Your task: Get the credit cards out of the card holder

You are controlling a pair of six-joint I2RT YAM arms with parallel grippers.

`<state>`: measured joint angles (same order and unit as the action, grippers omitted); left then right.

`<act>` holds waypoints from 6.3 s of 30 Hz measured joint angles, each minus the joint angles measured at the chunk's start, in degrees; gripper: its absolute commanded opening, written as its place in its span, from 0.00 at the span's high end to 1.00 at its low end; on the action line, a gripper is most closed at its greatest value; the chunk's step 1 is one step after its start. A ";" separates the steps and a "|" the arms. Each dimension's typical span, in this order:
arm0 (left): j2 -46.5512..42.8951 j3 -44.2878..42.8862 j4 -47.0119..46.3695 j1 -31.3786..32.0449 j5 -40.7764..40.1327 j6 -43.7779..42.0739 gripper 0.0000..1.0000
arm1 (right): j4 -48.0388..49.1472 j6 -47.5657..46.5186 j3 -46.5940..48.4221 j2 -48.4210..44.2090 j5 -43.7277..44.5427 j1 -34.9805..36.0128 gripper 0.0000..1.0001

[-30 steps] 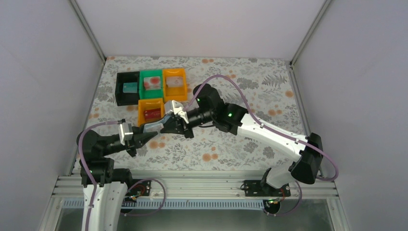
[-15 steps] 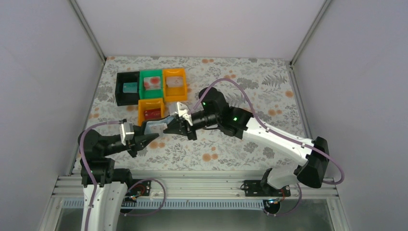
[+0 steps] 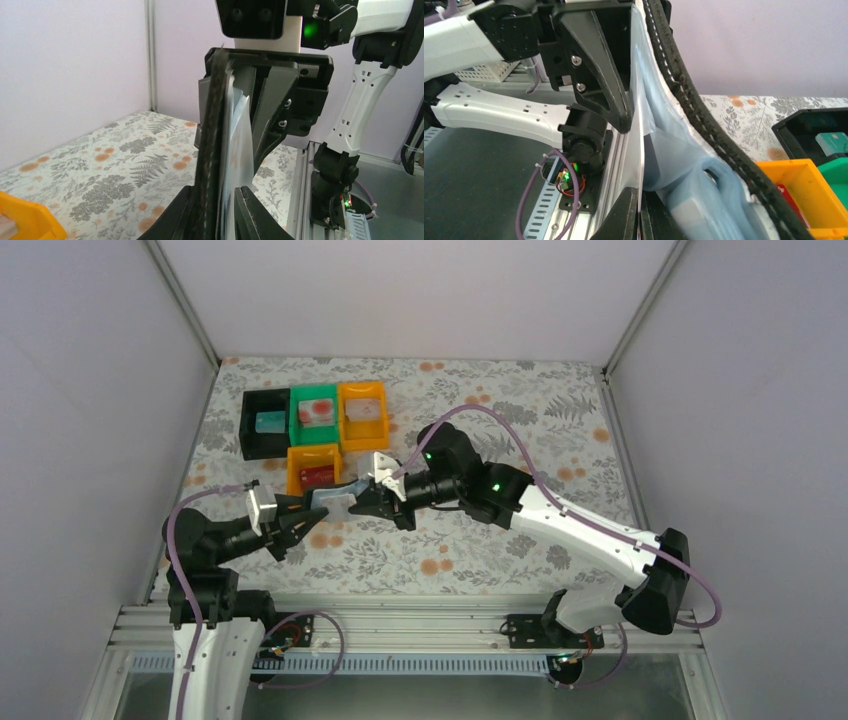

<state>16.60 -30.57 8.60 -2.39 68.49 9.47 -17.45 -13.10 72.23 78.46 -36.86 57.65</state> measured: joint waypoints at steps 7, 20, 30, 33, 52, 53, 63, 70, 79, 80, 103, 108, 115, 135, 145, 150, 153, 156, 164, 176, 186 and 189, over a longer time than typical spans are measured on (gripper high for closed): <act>0.00 0.09 -0.17 0.00 -0.68 1.16 0.82 | -2.67 -1.07 0.00 -0.02 1.18 -0.81 0.96; 0.28 0.22 -0.20 0.00 -1.88 1.36 0.98 | -5.66 -2.03 -0.33 -2.23 2.38 -2.69 0.96; 0.37 0.37 -1.20 0.00 -5.79 5.31 0.98 | -5.25 -1.46 -6.34 -8.96 5.05 -9.99 0.96; 0.42 0.44 -1.27 -0.02 -6.86 6.69 0.98 | -5.20 -1.09 -7.52 -10.62 6.36 -11.98 0.96; 0.13 4.09 -0.13 -2.64 -19.78 17.88 0.98 | -7.93 4.96 7.61 -0.61 9.68 -20.70 0.96; 0.33 5.29 -0.46 -2.64 -19.21 19.30 0.98 | -8.07 5.18 7.85 -0.48 9.75 -20.90 0.96; 23.82 7.78 -6.32 9.16 -17.42 28.96 0.98 | -9.22 8.74 3.91 -4.68 13.18 -21.09 0.96; 49.03 0.48 -15.76 26.40 -17.97 32.87 0.98 | -9.49 10.14 0.94 -9.09 14.40 -21.09 0.96; 58.38 3.98 -20.94 28.13 -27.08 38.12 0.89 | -10.10 10.05 0.02 -8.48 13.27 -21.20 0.96; 58.90 5.51 -19.12 27.32 -29.20 38.53 0.79 | -10.47 9.81 0.02 -7.78 12.57 -21.22 0.96; 32.89 -10.88 1.07 25.07 -19.26 0.26 0.30 | -21.55 -1.60 3.13 -0.15 8.41 -14.71 0.96; 32.44 -21.62 15.85 24.24 -16.11 -23.63 0.31 | -25.31 -5.86 5.18 1.46 9.31 -8.04 0.96; 34.21 -22.45 28.20 24.76 -14.27 -40.59 0.65 | -26.16 -8.87 6.32 2.27 11.32 -1.44 0.96; 30.23 -15.82 2.23 16.28 -12.04 -2.86 0.98 | -4.92 -2.23 -8.20 -14.32 15.04 -9.09 0.01; 23.37 -9.14 -26.99 14.38 -7.98 21.90 0.98 | 15.54 15.10 -6.40 -5.86 -3.48 -13.86 0.12; 23.08 -7.98 -27.85 14.38 -8.00 23.65 0.98 | 15.21 16.72 -4.44 -2.71 -11.76 -13.86 0.56; 23.23 -7.43 -27.74 14.38 -8.09 24.20 0.98 | 14.69 16.72 -3.65 -2.47 -14.64 -13.86 0.93; 23.30 -7.43 -27.58 14.38 -8.48 24.24 0.98 | 13.88 16.46 -1.77 -1.62 -15.72 -13.84 0.96; 23.63 -7.43 -25.66 14.40 -9.88 23.71 0.57 | 8.57 16.50 0.68 -0.81 -14.19 -13.86 0.96; 17.20 -11.87 -7.39 15.72 -36.09 -39.50 0.16 | -1.88 28.48 9.29 4.39 -10.73 -19.82 0.96; 12.59 5.51 -30.95 23.21 -40.98 -105.98 0.12 | 2.23 43.06 9.97 6.45 -10.54 -20.57 0.96; 16.92 5.84 -36.06 24.76 -41.81 -115.71 0.12 | 3.80 45.09 9.97 6.45 -10.56 -20.44 0.96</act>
<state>33.52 -24.73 -27.46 22.37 26.68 -106.24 -13.65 31.99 82.19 84.90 -47.42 37.21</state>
